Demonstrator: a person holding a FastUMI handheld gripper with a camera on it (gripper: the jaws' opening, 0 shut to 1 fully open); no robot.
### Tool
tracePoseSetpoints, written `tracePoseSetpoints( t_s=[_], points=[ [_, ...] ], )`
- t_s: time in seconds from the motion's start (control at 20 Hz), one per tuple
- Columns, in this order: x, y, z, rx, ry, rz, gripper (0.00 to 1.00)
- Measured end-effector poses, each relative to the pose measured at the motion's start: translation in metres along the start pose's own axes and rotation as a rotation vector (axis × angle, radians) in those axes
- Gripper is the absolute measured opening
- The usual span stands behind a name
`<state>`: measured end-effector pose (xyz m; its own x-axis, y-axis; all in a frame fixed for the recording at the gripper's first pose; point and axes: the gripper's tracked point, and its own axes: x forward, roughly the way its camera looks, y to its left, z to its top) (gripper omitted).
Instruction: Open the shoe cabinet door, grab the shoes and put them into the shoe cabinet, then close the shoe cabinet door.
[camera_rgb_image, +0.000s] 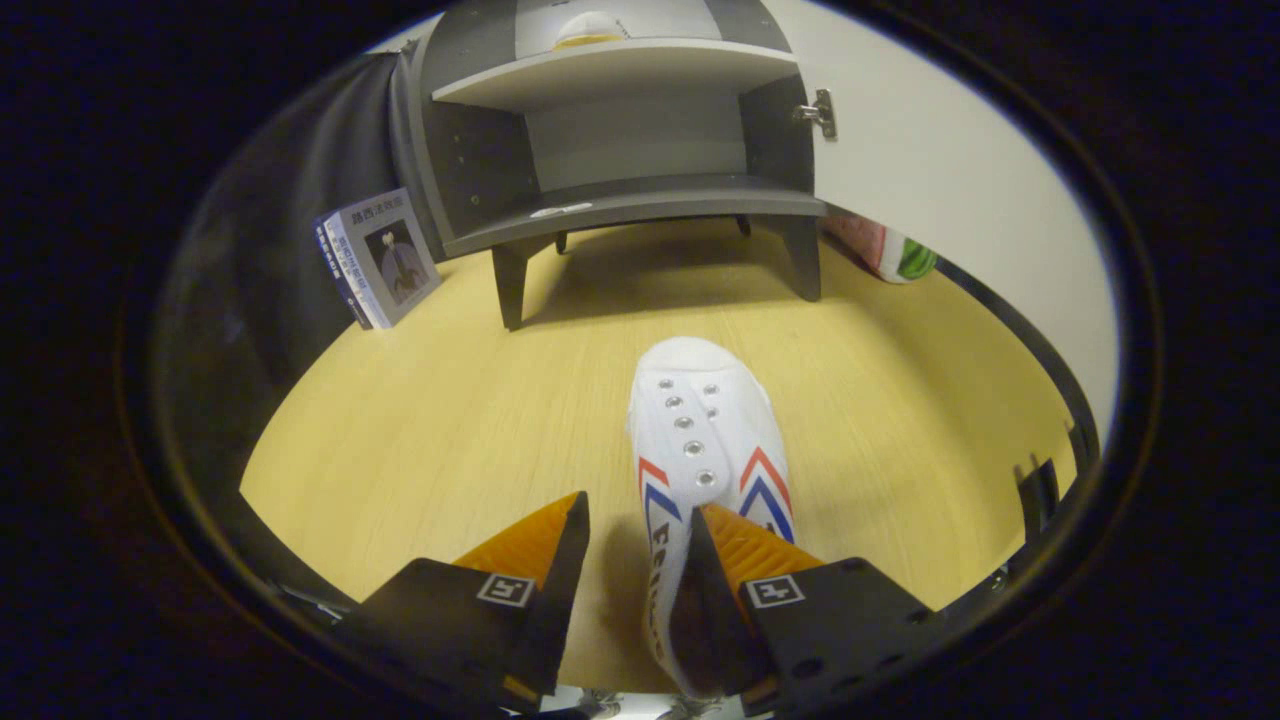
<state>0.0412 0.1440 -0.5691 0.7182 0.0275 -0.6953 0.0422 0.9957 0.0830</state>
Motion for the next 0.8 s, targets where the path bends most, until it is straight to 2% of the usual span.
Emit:
tracePoseSetpoints(
  t_s=[0.05, 0.15, 0.3, 0.35, 0.4, 0.45, 0.5, 0.55, 0.6, 0.8],
  points=[
    [0.0, 0.0, 0.0, 0.0, -0.014, 0.004, 0.61],
    [-0.002, -0.001, 0.008, 0.009, -0.057, 0.015, 0.52],
    [-0.004, -0.011, 0.005, -0.015, -0.071, -0.011, 0.37],
    [-0.004, -0.01, 0.007, -0.013, -0.076, -0.004, 0.32],
    [-0.002, -0.009, 0.005, -0.012, -0.072, 0.007, 0.23],
    [-0.004, -0.006, 0.004, -0.009, -0.075, 0.029, 0.23],
    [0.002, -0.002, 0.005, -0.009, -0.076, 0.053, 0.11],
    [-0.01, 0.0, 0.005, -0.014, -0.064, 0.064, 0.11],
    [0.0, 0.0, 0.002, -0.014, -0.062, 0.071, 0.03],
    [-0.004, -0.002, 0.009, 0.038, -0.084, 0.12, 0.03]
  ],
)
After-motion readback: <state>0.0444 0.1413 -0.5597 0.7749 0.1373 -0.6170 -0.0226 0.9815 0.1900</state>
